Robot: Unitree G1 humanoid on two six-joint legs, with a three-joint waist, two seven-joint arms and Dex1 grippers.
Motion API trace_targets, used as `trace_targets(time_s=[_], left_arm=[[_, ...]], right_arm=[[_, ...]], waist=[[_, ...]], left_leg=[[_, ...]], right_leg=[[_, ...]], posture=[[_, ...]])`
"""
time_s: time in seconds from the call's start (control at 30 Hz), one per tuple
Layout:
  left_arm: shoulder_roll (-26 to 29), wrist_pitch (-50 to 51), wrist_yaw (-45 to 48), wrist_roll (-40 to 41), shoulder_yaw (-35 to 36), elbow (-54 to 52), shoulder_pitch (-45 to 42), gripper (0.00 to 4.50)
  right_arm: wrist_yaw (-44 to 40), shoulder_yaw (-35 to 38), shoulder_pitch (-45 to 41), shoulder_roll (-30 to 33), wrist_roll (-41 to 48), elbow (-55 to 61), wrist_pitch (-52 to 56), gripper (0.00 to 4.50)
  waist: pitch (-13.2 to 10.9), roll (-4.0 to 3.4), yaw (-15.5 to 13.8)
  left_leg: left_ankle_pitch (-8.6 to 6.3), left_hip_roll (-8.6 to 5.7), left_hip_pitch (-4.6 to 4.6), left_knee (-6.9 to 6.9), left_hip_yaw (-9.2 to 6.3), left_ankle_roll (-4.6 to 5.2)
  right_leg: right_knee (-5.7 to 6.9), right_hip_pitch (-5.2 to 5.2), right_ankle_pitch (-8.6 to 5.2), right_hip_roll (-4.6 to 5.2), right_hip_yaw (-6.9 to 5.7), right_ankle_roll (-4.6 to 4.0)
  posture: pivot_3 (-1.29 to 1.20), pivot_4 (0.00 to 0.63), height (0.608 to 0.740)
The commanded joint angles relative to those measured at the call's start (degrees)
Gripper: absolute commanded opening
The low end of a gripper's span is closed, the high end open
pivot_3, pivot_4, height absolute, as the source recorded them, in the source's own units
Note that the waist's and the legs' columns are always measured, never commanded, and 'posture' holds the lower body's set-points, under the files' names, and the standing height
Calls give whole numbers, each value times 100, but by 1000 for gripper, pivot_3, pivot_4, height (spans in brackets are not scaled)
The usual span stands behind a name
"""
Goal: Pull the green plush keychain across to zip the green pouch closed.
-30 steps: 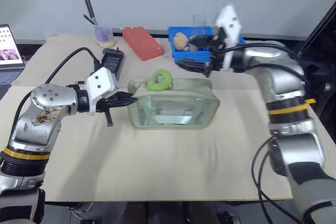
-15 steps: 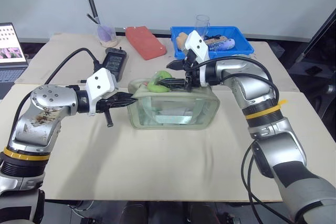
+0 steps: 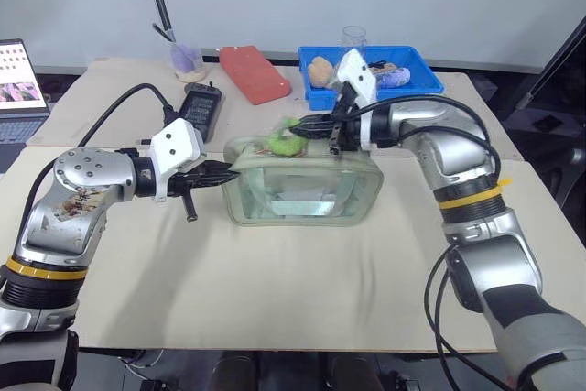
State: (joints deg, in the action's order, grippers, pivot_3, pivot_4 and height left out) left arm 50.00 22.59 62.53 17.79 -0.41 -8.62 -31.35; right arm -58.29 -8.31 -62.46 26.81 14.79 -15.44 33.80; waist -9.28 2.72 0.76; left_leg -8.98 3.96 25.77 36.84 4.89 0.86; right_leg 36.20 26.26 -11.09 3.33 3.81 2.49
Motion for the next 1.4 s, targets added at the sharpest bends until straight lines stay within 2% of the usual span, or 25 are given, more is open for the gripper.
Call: trace_targets(time_s=[0.03, 0.27, 0.43, 0.57, 0.73, 0.83, 0.97, 1.1, 1.13, 1.2, 1.23, 1.3, 1.33, 1.4], left_arm=[[29, -145, -14, -141, -10, 117, -128, 0], [104, -495, -16, -338, -30, 436, -110, 0], [80, -626, 13, -403, -75, 705, -228, 0], [42, -712, 6, -423, -143, 872, -309, 0], [-2, -770, -1, -421, -191, 955, -352, 0], [-37, -775, -10, -427, -202, 950, -356, 0], [-57, -761, -17, -424, -191, 905, -334, 0], [-59, -607, -3, -164, 51, 872, -363, 1541], [-18, -510, 41, -69, 131, 870, -375, 2130], [108, -218, 129, 166, 353, 888, -424, 2734], [168, -116, 115, 220, 465, 930, -456, 3352], [264, 19, 94, 300, 648, 999, -459, 4176], [337, 210, 128, 429, 772, 1003, -454, 4500], [512, 770, 199, 781, 1038, 984, -527, 4500]], right_arm=[[190, 522, 19, 465, 54, 440, 13, 20], [801, 1278, 839, 1520, -74, 928, 276, 20], [1446, 1712, 1646, 1830, -205, 1071, 339, 20], [1945, 1747, 2690, 1439, -68, 1512, 592, 20], [2407, 1397, 3727, 486, 85, 1979, 847, 20], [2476, 1107, 3912, 137, 17, 1968, 842, 20], [2403, 1047, 3853, 139, 13, 1980, 660, 20], [1953, 1441, 3337, 678, 200, 1794, 443, 1466], [1755, 1501, 3193, 914, 243, 1751, 448, 1897], [1216, 1579, 2905, 1478, 362, 1681, 475, 2322], [925, 1600, 2762, 1752, 464, 1645, 522, 2816], [438, 1652, 2585, 2154, 680, 1595, 604, 3554], [190, 1738, 2423, 2332, 876, 1538, 712, 3866], [-281, 1907, 2124, 2641, 1303, 1544, 975, 4471]], waist=[[0, 0, -2], [0, 0, -8], [1, -1, 27], [1, -1, 19], [5, -2, 52], [6, -5, 66], [6, -5, 55], [4, -7, 50], [3, -8, 46], [2, -9, 37], [2, -9, 30], [2, -9, 27], [2, -9, 27], [2, -8, 36]], left_leg=[[0, 0, 0, 0, 0, 0], [0, -2, 0, 0, 3, 0], [0, 0, -10, -3, 3, 1], [0, -1, -12, -4, 1, 1], [0, -1, -18, -3, 0, 2], [1, -1, -24, -2, -1, 2], [1, -1, -25, 1, -1, 1], [1, -2, -23, 1, 1, 1], [1, -1, -21, 1, 1, 1], [1, -1, -20, 2, 2, 1], [1, -1, -19, 0, 1, 1], [0, -1, -19, -4, 0, 2], [-1, 0, -20, -6, -1, 3], [-3, 1, -21, -8, -1, 6]], right_leg=[[0, 0, 0, 0, 0, 0], [-10, -3, -8, 6, 0, -15], [-5, -5, -8, 2, 0, -15], [-5, -9, -4, 1, 1, -6], [-1, -14, 0, -1, 5, 2], [5, -15, 0, -3, 5, 1], [3, -19, -6, -3, 6, -9], [1, -16, -8, -2, 7, -14], [1, -15, -8, -2, 7, -13], [-1, -13, -8, -1, 7, -13], [-3, -13, -8, -2, 7, -13], [-4, -10, -10, -2, 6, -13], [-5, -11, -10, -3, 6, -12], [-7, -12, -10, -4, 5, -12]], posture=[[0, 150, 740], [0, 150, 740], [0, 150, 740], [0, 150, 740], [0, 150, 740], [0, 150, 740], [0, 150, 740], [0, 150, 740], [0, 150, 740], [0, 150, 740], [0, 150, 740], [0, 150, 740], [0, 150, 740], [0, 150, 740]])
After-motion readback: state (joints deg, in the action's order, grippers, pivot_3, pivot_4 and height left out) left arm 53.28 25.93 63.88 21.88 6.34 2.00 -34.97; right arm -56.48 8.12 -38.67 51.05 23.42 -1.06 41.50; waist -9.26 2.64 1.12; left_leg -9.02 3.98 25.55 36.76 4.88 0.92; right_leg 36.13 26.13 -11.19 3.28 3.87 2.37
